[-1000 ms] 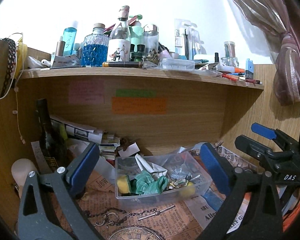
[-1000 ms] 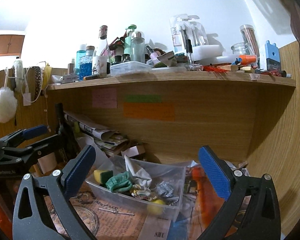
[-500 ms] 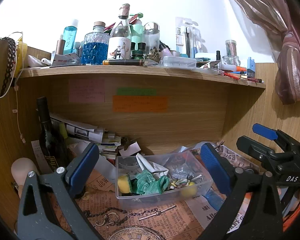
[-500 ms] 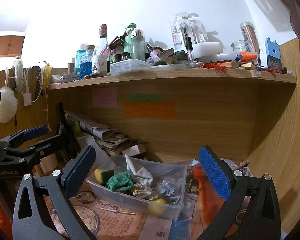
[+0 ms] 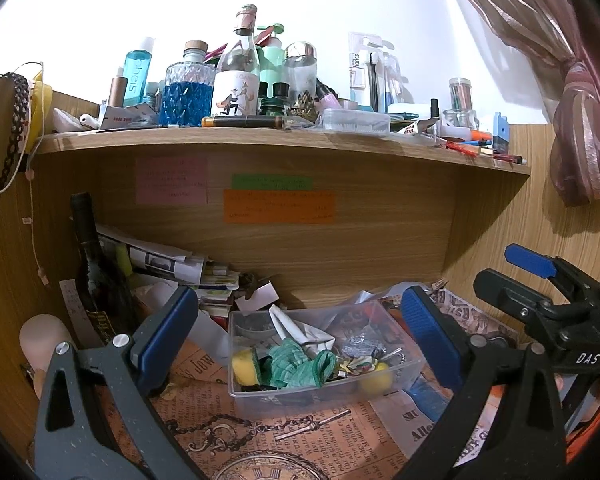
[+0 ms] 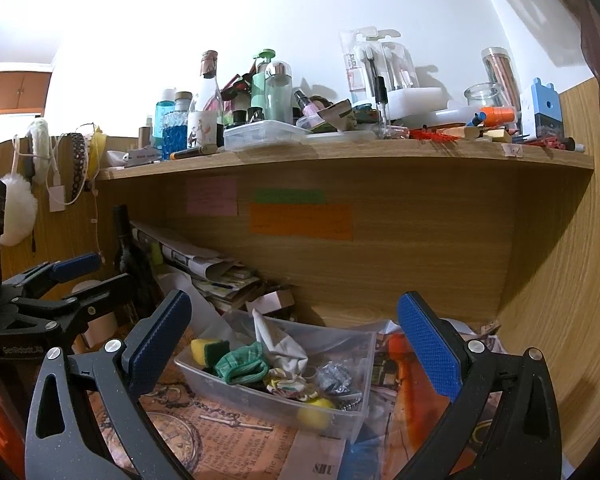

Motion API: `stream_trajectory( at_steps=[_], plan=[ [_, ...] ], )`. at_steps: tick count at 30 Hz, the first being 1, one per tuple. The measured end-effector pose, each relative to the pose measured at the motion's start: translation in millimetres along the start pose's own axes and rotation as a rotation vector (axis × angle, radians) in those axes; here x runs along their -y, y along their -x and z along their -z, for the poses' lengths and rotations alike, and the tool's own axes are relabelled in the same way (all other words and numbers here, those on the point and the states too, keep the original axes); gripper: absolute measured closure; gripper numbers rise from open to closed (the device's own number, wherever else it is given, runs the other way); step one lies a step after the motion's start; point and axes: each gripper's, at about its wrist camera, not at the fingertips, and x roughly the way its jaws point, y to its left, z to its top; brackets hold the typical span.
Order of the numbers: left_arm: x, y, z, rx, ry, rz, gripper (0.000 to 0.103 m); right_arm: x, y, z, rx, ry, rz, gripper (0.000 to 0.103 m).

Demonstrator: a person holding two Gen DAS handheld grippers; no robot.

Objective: Organize soft objects

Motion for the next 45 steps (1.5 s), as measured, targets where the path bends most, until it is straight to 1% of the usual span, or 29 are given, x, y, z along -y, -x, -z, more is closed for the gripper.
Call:
stream_trajectory(
  at_steps=[8, 21, 32, 35, 45],
  plan=[
    [1.0, 0.1, 0.3, 0.006, -0.006, -0.01, 0.0, 0.3, 0.8, -0.5, 0.001, 0.003, -0.001, 0.0],
    [3.3, 0.8, 1.1, 0.006, -0.009, -0.005, 0.0, 3.6, -1.8, 1.4, -0.014, -0.014, -0.003, 0.0],
    [2.9, 3.1, 0.4, 0.016, 0.007, 0.015, 0.0, 3.0, -1.9, 1.4, -0.013, -0.012, -0.002, 0.0],
    [1.1, 1.8, 0.1, 0.005, 0.014, 0.036, 0.0, 2.5, -1.4, 2.0, -0.014, -0.009, -0.004, 0.0],
    [-1.2, 0.7, 2.1, -0.006, 0.017, 0.043, 0.0, 2.3, -2.9, 3.6, -0.024, -0.004, -0.018, 0.0]
  ],
)
